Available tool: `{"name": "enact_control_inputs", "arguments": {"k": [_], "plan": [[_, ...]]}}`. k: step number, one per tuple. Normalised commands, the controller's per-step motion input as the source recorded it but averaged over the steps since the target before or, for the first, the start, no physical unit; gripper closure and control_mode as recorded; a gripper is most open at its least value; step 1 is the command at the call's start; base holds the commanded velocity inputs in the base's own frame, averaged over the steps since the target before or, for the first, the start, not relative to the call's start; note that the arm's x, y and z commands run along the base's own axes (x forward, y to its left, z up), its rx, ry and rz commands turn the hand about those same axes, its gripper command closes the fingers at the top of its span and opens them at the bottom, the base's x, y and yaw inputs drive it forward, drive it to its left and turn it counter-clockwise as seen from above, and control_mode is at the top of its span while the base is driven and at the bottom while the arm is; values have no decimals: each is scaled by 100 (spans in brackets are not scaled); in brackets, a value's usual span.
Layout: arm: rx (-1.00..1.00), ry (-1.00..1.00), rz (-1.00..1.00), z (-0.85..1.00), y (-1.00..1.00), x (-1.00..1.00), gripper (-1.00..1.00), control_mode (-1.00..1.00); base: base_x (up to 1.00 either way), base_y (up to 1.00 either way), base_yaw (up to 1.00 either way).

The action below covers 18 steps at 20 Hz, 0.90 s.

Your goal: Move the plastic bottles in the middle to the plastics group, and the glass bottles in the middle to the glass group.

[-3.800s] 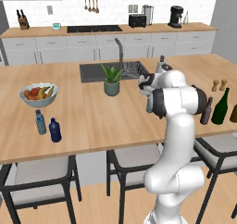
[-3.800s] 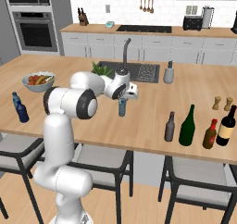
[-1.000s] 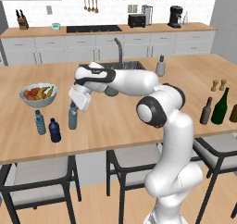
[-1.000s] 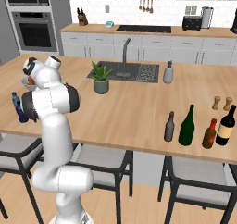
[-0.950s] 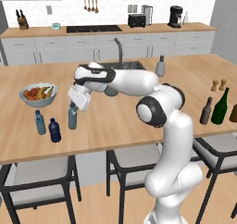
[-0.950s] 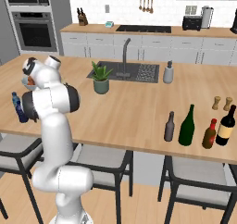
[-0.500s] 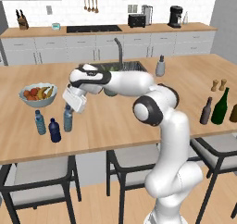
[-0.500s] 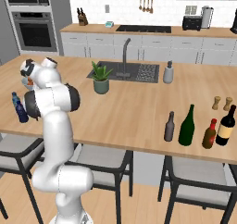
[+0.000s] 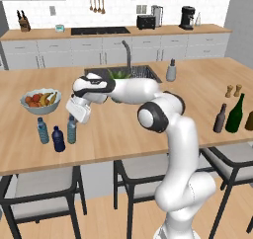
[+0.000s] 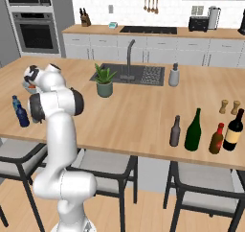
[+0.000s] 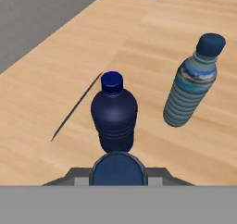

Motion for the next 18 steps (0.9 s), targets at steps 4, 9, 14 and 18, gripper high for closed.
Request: {"name": "enact_control_inputs", "arguments": {"k": [4,9,14,18], "plan": [[-4,12,0,-13,2,22,100,-100,0,0,0],[-4,4,0,-5,13,18,100,-100,0,0,0],[-9,-1,0,0,17,2,100,-100,0,0,0],[-4,-7,0,0,7,0,100,-100,0,0,0]]}}
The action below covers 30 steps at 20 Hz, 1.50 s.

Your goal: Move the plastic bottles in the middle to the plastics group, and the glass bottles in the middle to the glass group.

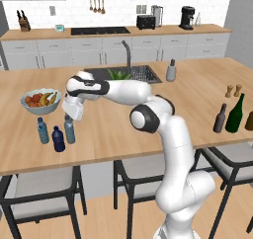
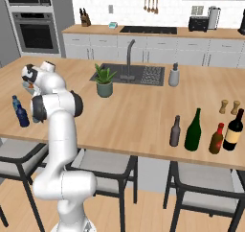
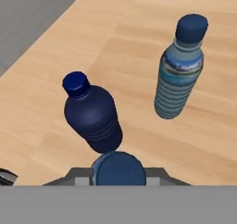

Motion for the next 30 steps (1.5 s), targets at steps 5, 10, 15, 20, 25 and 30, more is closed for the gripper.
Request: {"name": "enact_control_inputs", "arguments": {"k": [5,10,15,20,25,30], "plan": [[0,-14,0,0,0,0,100,-100,0,0,0],[0,-15,0,0,0,0,100,-100,0,0,0],[5,-10,0,-2,0,0,100,-100,0,0,0],[13,0,2,-1,0,0,100,-100,0,0,0],[4,3,1,0,0,0,100,-100,0,0,0],[0,9,0,-8,0,0,100,-100,0,0,0]]}}
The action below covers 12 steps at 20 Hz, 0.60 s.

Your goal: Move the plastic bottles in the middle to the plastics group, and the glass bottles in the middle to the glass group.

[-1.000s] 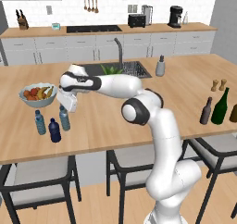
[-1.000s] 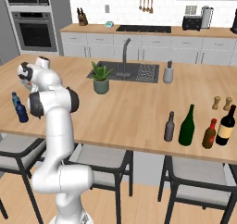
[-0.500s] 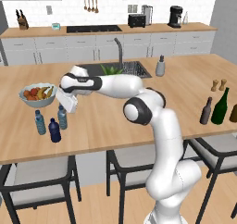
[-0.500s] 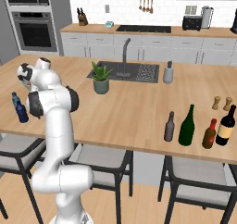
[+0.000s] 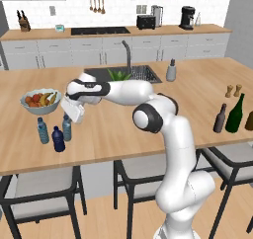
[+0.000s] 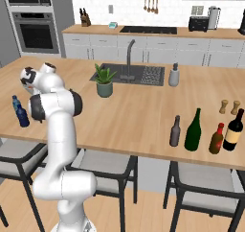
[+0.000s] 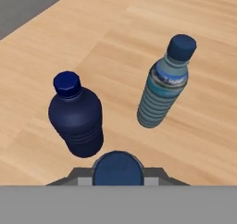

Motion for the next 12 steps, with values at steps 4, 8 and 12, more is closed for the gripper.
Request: {"name": "enact_control_inputs", "arguments": {"k": [4,8,12], "plan": [[0,8,0,-25,1,0,100,-100,0,0,0],[0,3,0,-8,0,0,100,-100,0,0,0],[0,0,0,0,0,0,100,-100,0,0,0]]}}
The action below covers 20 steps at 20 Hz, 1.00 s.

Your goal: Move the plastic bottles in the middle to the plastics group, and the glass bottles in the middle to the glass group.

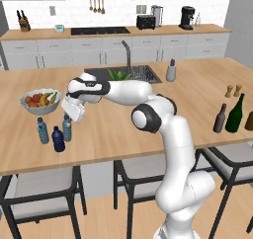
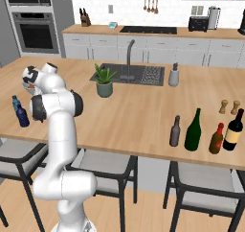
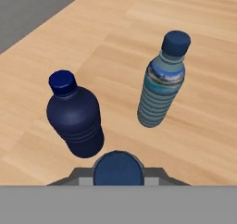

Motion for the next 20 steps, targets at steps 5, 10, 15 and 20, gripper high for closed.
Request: {"name": "enact_control_inputs", "arguments": {"k": [5,10,15,20], "plan": [[0,0,0,0,0,0,100,-100,0,0,0],[0,0,0,0,0,0,-100,-100,0,0,0],[0,0,0,0,0,0,-100,-100,0,0,0],[0,0,0,0,0,0,-100,-100,0,0,0]]}}
